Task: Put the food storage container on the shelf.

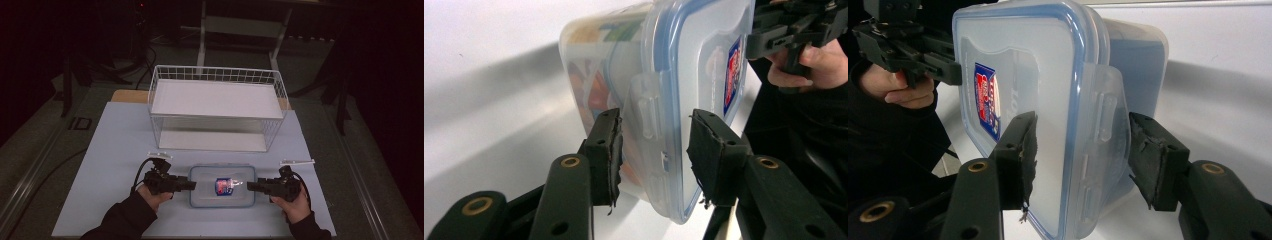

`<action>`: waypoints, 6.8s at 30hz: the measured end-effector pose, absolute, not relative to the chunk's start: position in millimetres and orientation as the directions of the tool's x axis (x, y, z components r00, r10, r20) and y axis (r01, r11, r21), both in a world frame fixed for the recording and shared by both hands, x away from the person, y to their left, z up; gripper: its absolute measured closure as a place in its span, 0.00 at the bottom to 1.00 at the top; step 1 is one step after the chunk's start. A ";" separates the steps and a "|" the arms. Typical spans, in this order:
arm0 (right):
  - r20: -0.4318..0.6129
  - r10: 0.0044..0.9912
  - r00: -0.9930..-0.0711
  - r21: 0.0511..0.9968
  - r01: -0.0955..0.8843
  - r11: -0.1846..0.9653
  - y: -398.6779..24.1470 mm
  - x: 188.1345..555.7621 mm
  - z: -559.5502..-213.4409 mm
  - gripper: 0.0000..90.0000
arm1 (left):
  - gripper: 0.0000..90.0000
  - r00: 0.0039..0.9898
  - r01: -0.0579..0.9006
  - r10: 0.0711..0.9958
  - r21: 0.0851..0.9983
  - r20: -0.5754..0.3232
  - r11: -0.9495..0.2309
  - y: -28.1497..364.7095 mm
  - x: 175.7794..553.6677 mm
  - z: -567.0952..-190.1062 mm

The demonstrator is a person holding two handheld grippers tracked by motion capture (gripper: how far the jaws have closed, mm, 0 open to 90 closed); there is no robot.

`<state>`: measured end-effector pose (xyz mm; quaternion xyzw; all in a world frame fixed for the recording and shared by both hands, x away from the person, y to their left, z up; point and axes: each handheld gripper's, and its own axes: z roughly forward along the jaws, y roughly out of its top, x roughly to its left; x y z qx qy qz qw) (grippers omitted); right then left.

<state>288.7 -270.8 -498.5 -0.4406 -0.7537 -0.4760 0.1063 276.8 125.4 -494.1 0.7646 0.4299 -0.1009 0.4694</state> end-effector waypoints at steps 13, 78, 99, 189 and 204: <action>0.621 0.564 -0.545 0.599 0.793 0.108 -271.7 298.0 -502.0 0.58 | 0.80 0.545 0.790 0.608 0.596 -0.577 -0.143 133.0 295.6 -493.0; 0.492 0.621 -0.610 0.734 0.675 0.082 -249.6 411.0 -497.4 0.53 | 0.80 0.481 0.743 0.702 0.669 -0.525 -0.007 133.8 379.6 -492.9; 0.403 0.747 -0.529 0.764 0.644 0.044 -232.2 408.0 -490.0 0.56 | 0.61 0.513 0.641 0.739 0.768 -0.436 0.008 124.8 390.4 -500.7; 0.239 0.732 -0.638 0.797 0.560 0.228 -142.9 415.4 -514.6 1.00 | 0.00 0.713 0.400 0.679 0.896 -0.172 -0.193 133.3 294.4 -507.3; 0.208 0.685 -0.698 0.831 0.496 0.253 -147.9 377.8 -501.6 0.52 | 0.00 0.723 0.379 0.667 0.910 -0.179 -0.166 146.3 281.1 -491.0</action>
